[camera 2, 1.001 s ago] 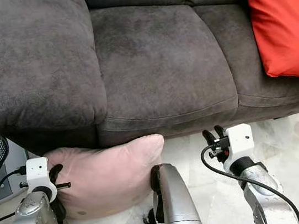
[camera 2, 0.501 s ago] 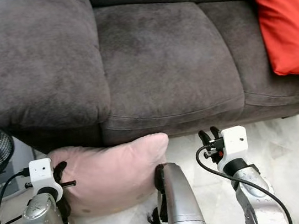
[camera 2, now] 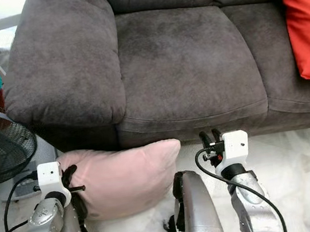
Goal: Move the pillow to the sofa from floor
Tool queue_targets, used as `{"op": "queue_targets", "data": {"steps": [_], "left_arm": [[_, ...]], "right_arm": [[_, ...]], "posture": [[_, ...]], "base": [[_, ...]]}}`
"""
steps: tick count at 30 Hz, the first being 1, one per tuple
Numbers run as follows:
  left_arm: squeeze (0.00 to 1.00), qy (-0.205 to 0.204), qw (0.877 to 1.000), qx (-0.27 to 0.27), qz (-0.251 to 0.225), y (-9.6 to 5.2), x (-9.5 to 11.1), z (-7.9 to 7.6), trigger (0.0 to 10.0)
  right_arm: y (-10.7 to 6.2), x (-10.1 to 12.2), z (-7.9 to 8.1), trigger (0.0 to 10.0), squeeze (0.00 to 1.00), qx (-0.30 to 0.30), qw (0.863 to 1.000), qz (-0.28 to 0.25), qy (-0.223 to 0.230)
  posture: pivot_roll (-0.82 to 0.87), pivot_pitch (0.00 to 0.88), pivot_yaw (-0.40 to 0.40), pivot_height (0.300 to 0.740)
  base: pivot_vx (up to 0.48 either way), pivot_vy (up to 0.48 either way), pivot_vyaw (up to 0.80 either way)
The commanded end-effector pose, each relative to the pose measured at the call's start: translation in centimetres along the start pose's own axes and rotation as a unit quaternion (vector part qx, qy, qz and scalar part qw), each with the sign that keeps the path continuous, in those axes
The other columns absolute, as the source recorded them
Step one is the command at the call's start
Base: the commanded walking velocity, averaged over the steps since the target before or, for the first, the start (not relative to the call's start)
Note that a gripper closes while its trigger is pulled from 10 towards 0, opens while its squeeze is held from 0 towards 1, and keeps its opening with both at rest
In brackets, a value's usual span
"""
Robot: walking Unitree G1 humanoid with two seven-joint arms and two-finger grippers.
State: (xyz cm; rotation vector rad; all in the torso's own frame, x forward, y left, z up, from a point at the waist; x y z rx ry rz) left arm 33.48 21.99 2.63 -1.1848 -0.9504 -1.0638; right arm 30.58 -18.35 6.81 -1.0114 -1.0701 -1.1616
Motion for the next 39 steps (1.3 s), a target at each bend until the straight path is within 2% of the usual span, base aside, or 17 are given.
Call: {"op": "queue_targets", "data": {"steps": [1, 9, 14, 28, 39], "left_arm": [[0.0, 0.004, 1.0, 0.008, -0.021, 0.3, 1.2, 0.5, 10.0], [0.0, 0.024, 0.999, -0.005, -0.042, 1.0, 2.8, 0.3, 10.0], [0.0, 0.025, 0.998, -0.01, -0.051, 1.2, 3.4, 0.0, 10.0], [0.0, 0.029, 0.998, -0.024, -0.059, 1.8, 4.3, -1.2, 10.0], [0.0, 0.028, 0.997, -0.022, -0.061, 1.7, 4.4, -1.2, 10.0]], "right_arm": [[-0.3, -0.3, -0.8, 10.0, 0.0, -0.018, 1.0, 0.0, -0.001], [0.7, -0.3, 0.1, 10.0, 0.0, -0.026, 0.999, -0.016, 0.015], [1.1, 0.1, -0.3, 10.0, 0.0, -0.039, 0.999, -0.031, 0.017], [1.4, 0.2, -0.8, 10.0, 0.0, -0.05, 0.998, -0.039, 0.015], [1.6, 0.2, -0.9, 10.0, 0.0, -0.048, 0.998, -0.041, 0.014]], "posture": [[0.02, 0.174, -0.056, 0.504], [0.05, 0.133, -0.012, 0.504], [0.06, 0.096, 0.014, 0.504], [0.06, 0.073, 0.019, 0.504], [0.06, 0.066, 0.01, 0.504]], "base": [[-0.285, 0.0, 0.0], [-0.29, 0.0, 0.0], [-0.302, 0.0, 0.0], [-0.319, 0.0, 0.0], [-0.325, 0.0, 0.0]]}}
Point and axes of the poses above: a point about 5 cm out from each wrist's last joint towards the gripper, its own y axis pointing out of the wrist towards the gripper, its own x axis along the axis of the wrist's last joint, z = x × y, the point moved 3 cm from there along y, pointing out of the wrist towards the gripper, and after that the axes turned 7 degrees about y, right-handed, at the moved point
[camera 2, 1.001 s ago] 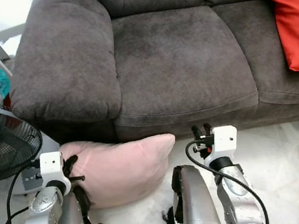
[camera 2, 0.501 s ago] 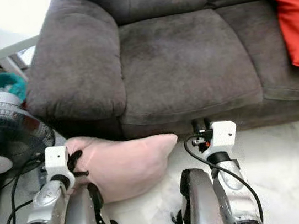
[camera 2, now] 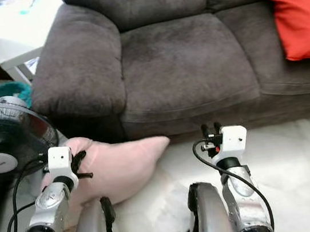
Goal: Move the pillow to the sofa from floor
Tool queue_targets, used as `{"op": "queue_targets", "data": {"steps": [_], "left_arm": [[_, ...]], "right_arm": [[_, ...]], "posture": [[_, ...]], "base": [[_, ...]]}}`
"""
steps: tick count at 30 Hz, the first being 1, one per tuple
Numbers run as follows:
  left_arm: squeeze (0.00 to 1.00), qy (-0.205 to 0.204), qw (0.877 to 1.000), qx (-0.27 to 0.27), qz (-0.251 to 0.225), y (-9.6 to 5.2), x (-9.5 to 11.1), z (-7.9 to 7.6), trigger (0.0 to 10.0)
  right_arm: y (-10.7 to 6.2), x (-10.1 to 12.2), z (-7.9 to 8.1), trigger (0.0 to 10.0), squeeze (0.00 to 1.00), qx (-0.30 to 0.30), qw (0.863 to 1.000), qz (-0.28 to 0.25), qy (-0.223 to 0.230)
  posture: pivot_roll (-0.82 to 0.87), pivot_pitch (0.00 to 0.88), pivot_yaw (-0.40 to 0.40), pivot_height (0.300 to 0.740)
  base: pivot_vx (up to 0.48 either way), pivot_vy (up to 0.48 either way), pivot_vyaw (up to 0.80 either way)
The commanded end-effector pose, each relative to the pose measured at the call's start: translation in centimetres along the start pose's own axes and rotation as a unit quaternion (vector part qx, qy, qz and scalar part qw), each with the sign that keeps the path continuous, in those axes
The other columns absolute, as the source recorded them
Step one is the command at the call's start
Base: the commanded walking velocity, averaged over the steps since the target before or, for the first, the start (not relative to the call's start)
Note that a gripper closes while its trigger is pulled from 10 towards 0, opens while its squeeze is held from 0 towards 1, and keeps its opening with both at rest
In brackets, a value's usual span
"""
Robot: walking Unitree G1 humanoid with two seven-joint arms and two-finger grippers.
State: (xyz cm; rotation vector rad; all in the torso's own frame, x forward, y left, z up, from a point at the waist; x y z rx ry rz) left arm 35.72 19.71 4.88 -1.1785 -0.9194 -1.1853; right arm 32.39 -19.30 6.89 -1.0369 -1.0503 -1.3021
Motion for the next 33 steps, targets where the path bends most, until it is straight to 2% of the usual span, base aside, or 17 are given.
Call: {"op": "queue_targets", "data": {"steps": [1, 6, 16, 33], "left_arm": [[0.0, 0.0, 0.999, 0.013, -0.029, 0.2, 1.3, 0.8, 10.0], [0.0, -0.001, 0.999, 0.012, -0.035, 0.3, 1.5, 0.6, 10.0], [0.0, 0.007, 0.999, 0.013, -0.041, 0.3, 1.8, 0.6, 10.0], [0.0, 0.012, 0.998, -0.011, -0.062, 0.2, 2.3, -0.8, 10.0]], "right_arm": [[-0.1, -0.1, 0.2, 10.0, 0.0, 0.002, 1.0, 0.0, 0.001], [-0.1, -0.2, 0.2, 10.0, 0.0, 0.001, 1.0, -0.003, 0.004], [-0.1, -0.5, 0.2, 10.0, 0.0, 0.0, 1.0, 0.0, 0.004], [0.1, -0.5, 0.6, 10.0, 0.0, 0.007, 1.0, -0.004, 0.007]], "posture": [[0.06, 0.066, 0.01, 0.504], [0.06, 0.061, 0.01, 0.504], [0.06, 0.06, 0.014, 0.552], [0.05, 0.03, 0.021, 0.667]], "base": [[-0.326, 0.0, 0.0], [-0.324, 0.0, 0.0], [-0.024, 0.0, 0.0], [-0.02, 0.0, 0.0]]}}
Point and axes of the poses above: a point about 5 cm out from each wrist's last joint towards the gripper, its own y axis pointing out of the wrist towards the gripper, its own x axis along the axis of the wrist's last joint, z = x × y, the point moved 3 cm from there along y, pointing out of the wrist towards the gripper, and after that the axes turned 7 degrees about y, right-handed, at the moved point
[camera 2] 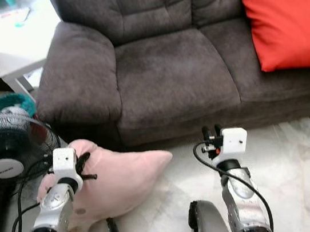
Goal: Move the pillow to the sofa from floor
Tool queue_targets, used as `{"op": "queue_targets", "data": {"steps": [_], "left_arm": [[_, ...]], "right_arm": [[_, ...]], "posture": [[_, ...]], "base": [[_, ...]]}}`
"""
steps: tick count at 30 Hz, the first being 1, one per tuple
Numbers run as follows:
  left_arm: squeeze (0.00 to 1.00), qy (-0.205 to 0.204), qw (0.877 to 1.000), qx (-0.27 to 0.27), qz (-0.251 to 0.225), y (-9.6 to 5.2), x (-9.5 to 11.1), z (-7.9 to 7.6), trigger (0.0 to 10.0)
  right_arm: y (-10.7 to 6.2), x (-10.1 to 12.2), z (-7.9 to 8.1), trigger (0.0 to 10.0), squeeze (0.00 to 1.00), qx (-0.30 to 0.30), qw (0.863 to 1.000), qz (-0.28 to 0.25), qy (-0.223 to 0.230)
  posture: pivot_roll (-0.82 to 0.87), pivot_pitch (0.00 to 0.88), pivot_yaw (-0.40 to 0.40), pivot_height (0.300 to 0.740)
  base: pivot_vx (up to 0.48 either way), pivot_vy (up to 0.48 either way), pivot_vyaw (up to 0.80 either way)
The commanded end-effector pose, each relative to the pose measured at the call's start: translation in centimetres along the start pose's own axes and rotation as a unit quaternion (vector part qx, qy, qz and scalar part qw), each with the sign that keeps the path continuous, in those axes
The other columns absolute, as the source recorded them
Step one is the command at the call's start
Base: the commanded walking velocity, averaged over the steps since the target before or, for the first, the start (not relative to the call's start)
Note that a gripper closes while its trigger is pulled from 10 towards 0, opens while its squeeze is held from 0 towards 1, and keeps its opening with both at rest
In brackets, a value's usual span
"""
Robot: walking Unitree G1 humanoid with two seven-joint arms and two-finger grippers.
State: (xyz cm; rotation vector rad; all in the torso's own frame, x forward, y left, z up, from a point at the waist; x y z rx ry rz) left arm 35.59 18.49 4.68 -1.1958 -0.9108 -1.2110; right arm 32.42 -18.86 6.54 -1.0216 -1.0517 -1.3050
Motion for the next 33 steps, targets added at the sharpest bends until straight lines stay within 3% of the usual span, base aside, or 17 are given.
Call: {"op": "queue_targets", "data": {"steps": [1, 11, 33], "left_arm": [[0.0, 0.013, 0.998, 0.001, -0.059, 0.3, 2.4, 0.3, 10.0], [0.0, 0.017, 0.998, -0.002, -0.068, 0.3, 2.7, 0.2, 10.0], [0.0, 0.026, 0.996, -0.005, -0.083, 0.3, 3.4, -0.1, 10.0]], "right_arm": [[0.1, -0.1, 0.2, 10.0, 0.0, 0.003, 1.0, -0.001, 0.002], [0.2, -0.2, 0.4, 10.0, 0.0, 0.005, 1.0, 0.0, 0.004], [0.2, -0.4, 0.4, 10.0, 0.0, 0.003, 1.0, 0.003, 0.005]], "posture": [[0.05, 0.029, 0.021, 0.672], [0.05, 0.031, 0.02, 0.737], [0.06, 0.039, 0.018, 0.74]], "base": [[-0.337, 0.0, 0.0], [-0.358, 0.0, 0.0], [-0.028, 0.0, 0.0]]}}
Point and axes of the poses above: a point about 5 cm out from each wrist's last joint towards the gripper, its own y axis pointing out of the wrist towards the gripper, its own x axis along the axis of the wrist's last joint, z = x × y, the point moved 3 cm from there along y, pointing out of the wrist towards the gripper, and after that the axes turned 7 degrees about y, right-handed, at the moved point
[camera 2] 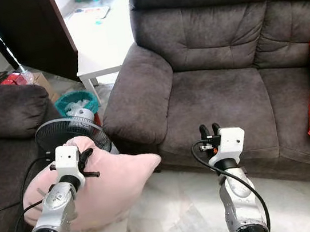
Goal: Move the pillow to the sofa from floor
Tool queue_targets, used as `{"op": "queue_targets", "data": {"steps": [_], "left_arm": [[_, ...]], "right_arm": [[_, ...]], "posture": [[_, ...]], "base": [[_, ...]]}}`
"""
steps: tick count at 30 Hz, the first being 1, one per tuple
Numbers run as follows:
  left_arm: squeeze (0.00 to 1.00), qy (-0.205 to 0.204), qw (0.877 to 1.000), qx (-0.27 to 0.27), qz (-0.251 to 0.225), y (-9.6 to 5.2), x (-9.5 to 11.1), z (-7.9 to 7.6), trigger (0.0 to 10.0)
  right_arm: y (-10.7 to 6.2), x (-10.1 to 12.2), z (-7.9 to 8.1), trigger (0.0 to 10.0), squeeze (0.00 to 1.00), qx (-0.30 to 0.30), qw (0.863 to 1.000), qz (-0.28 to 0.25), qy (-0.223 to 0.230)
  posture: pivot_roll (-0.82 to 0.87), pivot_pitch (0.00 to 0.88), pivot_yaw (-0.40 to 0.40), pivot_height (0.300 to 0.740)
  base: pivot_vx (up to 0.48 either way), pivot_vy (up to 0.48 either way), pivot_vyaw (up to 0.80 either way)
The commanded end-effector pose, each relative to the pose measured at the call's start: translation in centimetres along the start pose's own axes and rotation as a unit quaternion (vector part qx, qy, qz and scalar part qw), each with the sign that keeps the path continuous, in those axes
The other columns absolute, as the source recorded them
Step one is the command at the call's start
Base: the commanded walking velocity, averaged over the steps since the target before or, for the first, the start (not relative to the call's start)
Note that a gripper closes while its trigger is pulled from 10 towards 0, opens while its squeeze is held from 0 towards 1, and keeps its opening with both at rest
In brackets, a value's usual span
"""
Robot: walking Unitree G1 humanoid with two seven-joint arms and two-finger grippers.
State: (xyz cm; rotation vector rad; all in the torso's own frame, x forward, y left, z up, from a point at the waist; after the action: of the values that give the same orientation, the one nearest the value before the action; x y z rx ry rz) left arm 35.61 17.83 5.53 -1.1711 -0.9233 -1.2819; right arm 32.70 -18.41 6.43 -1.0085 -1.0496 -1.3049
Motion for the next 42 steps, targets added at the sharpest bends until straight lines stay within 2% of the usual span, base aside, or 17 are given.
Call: {"op": "queue_targets", "data": {"steps": [1, 4, 5, 7, 12, 16, 20, 23, 25, 27, 29, 30, 31, 34, 36, 38, 42], "left_arm": [[0.0, 0.014, 0.999, 0.004, -0.053, 0.5, 2.4, 0.4, 10.0], [0.0, 0.009, 0.998, -0.013, -0.061, 0.6, 2.8, -0.2, 10.0], [0.0, 0.006, 0.996, -0.043, -0.075, 0.5, 3.3, -1.1, 10.0], [0.0, 0.003, 0.995, -0.061, -0.084, 0.4, 3.6, -1.6, 10.0], [0.0, 0.017, 0.99, -0.096, -0.101, 0.2, 4.5, -2.4, 10.0], [0.0, 0.023, 0.988, -0.108, -0.108, 0.3, 5.1, -2.7, 10.0], [0.0, 0.027, 0.984, -0.132, -0.119, 0.5, 6.0, -3.7, 10.0], [0.0, 0.035, 0.978, -0.157, -0.131, 0.4, 6.6, -4.5, 10.0], [0.0, 0.045, 0.976, -0.163, -0.134, 0.4, 6.6, -4.7, 10.0], [0.0, 0.054, 0.974, -0.176, -0.136, 0.3, 6.6, -5.2, 10.0], [0.0, 0.052, 0.973, -0.179, -0.137, 0.3, 6.7, -5.3, 10.0], [0.0, 0.054, 0.971, -0.186, -0.141, 0.3, 6.9, -5.5, 10.0], [0.0, 0.055, 0.97, -0.188, -0.142, 0.2, 7.0, -5.6, 10.0], [0.0, 0.062, 0.966, -0.205, -0.147, 0.1, 7.3, -6.0, 10.0], [0.0, 0.066, 0.962, -0.214, -0.156, -0.1, 7.7, -6.2, 10.0], [0.0, 0.07, 0.959, -0.223, -0.162, -0.2, 7.9, -6.4, 10.0], [0.0, 0.077, 0.955, -0.236, -0.162, -0.3, 7.9, -6.7, 10.0]], "right_arm": [[0.0, -0.2, 0.0, 10.0, 0.0, 0.0, 1.0, 0.004, 0.001], [0.0, -0.2, -0.1, 10.0, 0.0, -0.001, 1.0, 0.005, -0.002], [0.0, -0.4, -0.4, 10.0, 0.0, -0.005, 1.0, 0.017, -0.018], [0.0, -0.6, -0.7, 10.0, 0.0, -0.009, 0.999, 0.03, -0.032], [-0.5, -2.5, -1.8, 10.0, 0.0, 0.011, 0.983, 0.108, -0.151], [-0.4, -2.3, -2.1, 10.0, 0.0, 0.023, 0.98, 0.116, -0.163], [-0.8, -2.9, -1.9, 10.0, 0.0, 0.069, 0.963, 0.153, -0.212], [-1.6, -4.2, -1.9, 10.0, 0.0, 0.09, 0.953, 0.191, -0.22], [-2.0, -4.6, -1.8, 10.0, 0.0, 0.1, 0.951, 0.202, -0.212], [-2.8, -5.7, -1.3, 10.0, 0.0, 0.13, 0.94, 0.23, -0.215], [-3.5, -6.4, -1.3, 10.0, 0.0, 0.153, 0.923, 0.251, -0.248], [-4.2, -7.3, -1.6, 10.0, 0.0, 0.176, 0.898, 0.276, -0.293], [-4.4, -7.5, -1.7, 10.0, 0.0, 0.18, 0.892, 0.282, -0.305], [-4.7, -7.8, -1.9, 10.0, 0.0, 0.173, 0.895, 0.291, -0.29], [-5.1, -8.2, -1.9, 10.0, 0.0, 0.179, 0.891, 0.304, -0.288], [-5.9, -9.3, -1.9, 10.0, 0.0, 0.194, 0.873, 0.327, -0.305], [-6.0, -9.5, -2.0, 10.0, 0.0, 0.188, 0.873, 0.331, -0.303]], "posture": [[0.06, 0.039, 0.018, 0.74], [0.06, 0.037, 0.018, 0.74], [0.06, 0.033, 0.018, 0.74], [0.06, 0.033, 0.018, 0.74], [0.06, 0.028, 0.01, 0.74], [0.05, 0.031, 0.01, 0.74], [0.03, 0.035, 0.014, 0.74], [0.03, 0.037, 0.014, 0.74], [0.03, 0.037, 0.013, 0.74], [0.03, 0.04, 0.012, 0.74], [0.03, 0.041, 0.011, 0.74], [0.03, 0.043, 0.012, 0.74], [0.02, 0.043, 0.011, 0.74], [0.03, 0.043, 0.011, 0.74], [0.03, 0.041, 0.009, 0.74], [0.03, 0.038, 0.006, 0.74], [0.03, 0.037, 0.005, 0.74]], "base": [[0.0, 0.0, 0.0], [0.0, 0.0, 0.0], [0.0, 0.0, 0.0], [0.0, 0.0, 0.0], [0.0, 0.0, 0.0], [0.0, 0.0, 0.0], [0.0, 0.0, 0.0], [0.0, 0.0, 0.0], [0.0, 0.0, 0.0], [0.0, 0.0, 0.0], [0.0, 0.0, 0.0], [0.0, 0.0, 0.0], [0.0, 0.0, 0.0], [0.0, 0.0, 0.0], [0.0, 0.0, 0.0], [0.0, 0.0, 0.0], [0.0, 0.0, 0.0]]}}
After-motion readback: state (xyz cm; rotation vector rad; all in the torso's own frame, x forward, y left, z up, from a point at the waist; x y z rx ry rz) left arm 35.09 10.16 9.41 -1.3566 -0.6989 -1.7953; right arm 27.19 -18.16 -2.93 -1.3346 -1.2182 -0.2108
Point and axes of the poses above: a point about 5 cm out from each wrist's last joint towards the gripper, its own y axis pointing out of the wrist towards the gripper, its own x axis along the axis of the wrist's last joint, z = x × y, the point moved 3 cm from there along y, pointing out of the wrist towards the gripper, and after that the axes turned 7 degrees about y, right-handed, at the moved point
